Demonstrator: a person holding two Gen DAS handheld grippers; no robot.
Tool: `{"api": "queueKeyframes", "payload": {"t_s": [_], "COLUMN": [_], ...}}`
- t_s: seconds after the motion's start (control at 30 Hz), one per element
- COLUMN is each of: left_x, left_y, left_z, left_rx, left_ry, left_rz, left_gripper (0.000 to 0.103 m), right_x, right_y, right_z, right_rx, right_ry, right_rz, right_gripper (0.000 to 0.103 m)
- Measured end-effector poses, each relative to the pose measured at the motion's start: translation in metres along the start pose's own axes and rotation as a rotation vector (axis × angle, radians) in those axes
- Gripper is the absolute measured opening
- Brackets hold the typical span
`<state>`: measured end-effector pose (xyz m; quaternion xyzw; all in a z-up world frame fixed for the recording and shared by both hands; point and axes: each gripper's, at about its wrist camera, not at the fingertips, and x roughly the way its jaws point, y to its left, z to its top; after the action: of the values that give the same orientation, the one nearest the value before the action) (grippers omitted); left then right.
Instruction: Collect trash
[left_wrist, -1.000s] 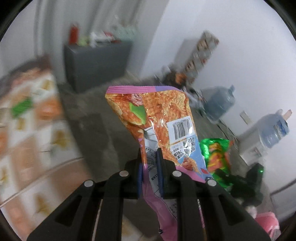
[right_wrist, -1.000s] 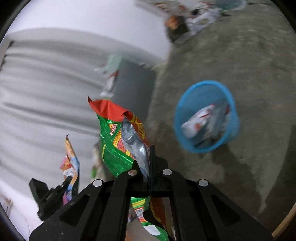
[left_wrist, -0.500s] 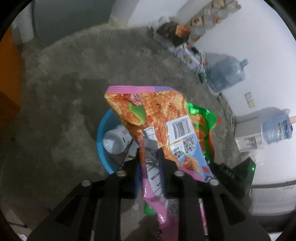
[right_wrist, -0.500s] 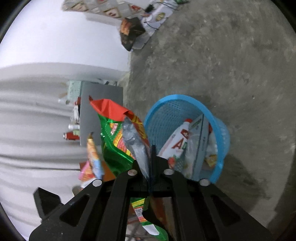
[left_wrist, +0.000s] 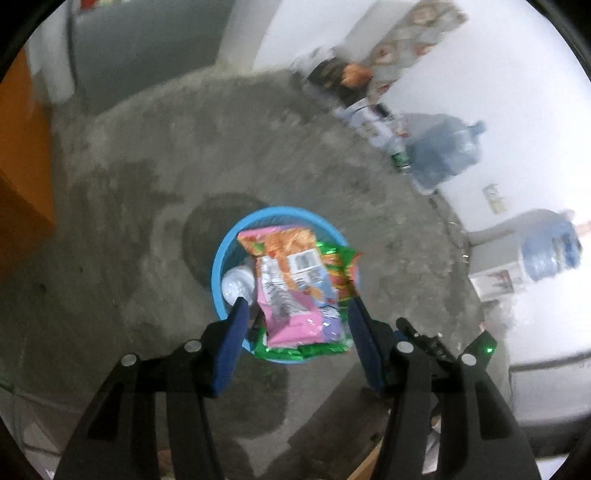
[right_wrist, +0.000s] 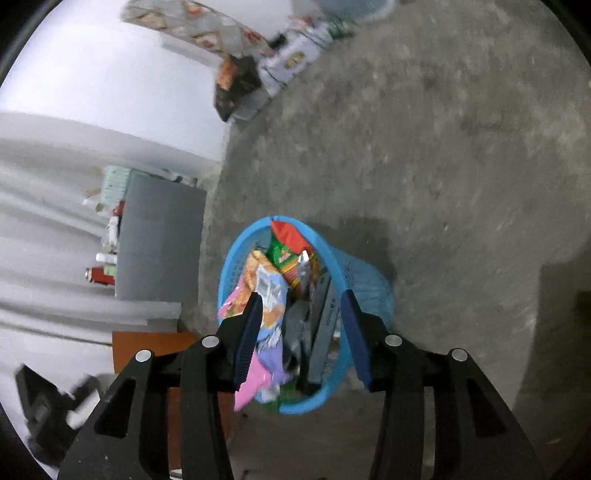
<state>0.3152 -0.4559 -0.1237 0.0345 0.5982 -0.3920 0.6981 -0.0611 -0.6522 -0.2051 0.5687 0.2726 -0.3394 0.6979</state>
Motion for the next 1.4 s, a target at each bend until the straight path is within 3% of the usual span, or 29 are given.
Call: {"api": "queueKeyframes", "payload": {"t_s": [0.1,0.2,0.27,0.33,0.43,0.57,0.7,0.9,1.0,1.13,1.23,1.4], "left_x": [-0.061,-0.129,-0.159,-0.188,-0.234,-0.281,-0.308,-0.323,-0.318,-0.303,-0.297,-0.293], "left_y": [-0.008,-0.004,-0.005,-0.007,-0.013,-0.012,-0.009,-0.025,-0.027,-0.026,-0.029,-0.017], "left_z": [-0.018,-0.06,-0.087,-0.116,-0.167,-0.238,-0.301,-0.355,-0.375,-0.401,-0.415,-0.422], "left_rx": [0.065,0.085,0.094,0.092,0.058,-0.068,-0.212,-0.219,-0.216,-0.234,-0.217,-0.259], "left_ry": [-0.11,-0.26,-0.296,-0.307,-0.373,-0.518,-0.596,-0.62,-0.607,-0.55,-0.544,-0.5], "left_rz": [-0.022,0.039,0.065,0.087,0.123,0.187,0.289,0.519,0.572,0.637,0.732,0.753], "left_gripper": [0.054,0.054,0.054,0.058,0.074,0.096,0.097,0.097,0.097,0.097,0.097,0.097], "right_x": [-0.033,-0.064,-0.079,-0.101,-0.137,-0.175,-0.21,-0.233,-0.245,-0.247,-0.242,-0.237], "right_y": [0.02,0.044,0.062,0.088,0.138,0.186,0.225,0.241,0.233,0.228,0.227,0.218], "right_z": [-0.021,-0.056,-0.077,-0.104,-0.15,-0.197,-0.238,-0.295,-0.317,-0.336,-0.343,-0.352], "right_rx": [-0.09,-0.151,-0.224,-0.352,-0.601,-0.836,-0.98,-1.161,-1.217,-1.269,-1.295,-1.294], "right_ry": [-0.034,-0.005,-0.004,-0.029,-0.128,-0.287,-0.293,-0.253,-0.252,-0.223,-0.181,-0.125], "right_rz": [0.027,0.144,0.155,0.149,0.099,0.1,0.208,0.237,0.223,0.117,0.045,-0.027], "right_gripper": [0.051,0.06,0.065,0.077,0.092,0.095,0.095,0.095,0.095,0.095,0.095,0.095]}}
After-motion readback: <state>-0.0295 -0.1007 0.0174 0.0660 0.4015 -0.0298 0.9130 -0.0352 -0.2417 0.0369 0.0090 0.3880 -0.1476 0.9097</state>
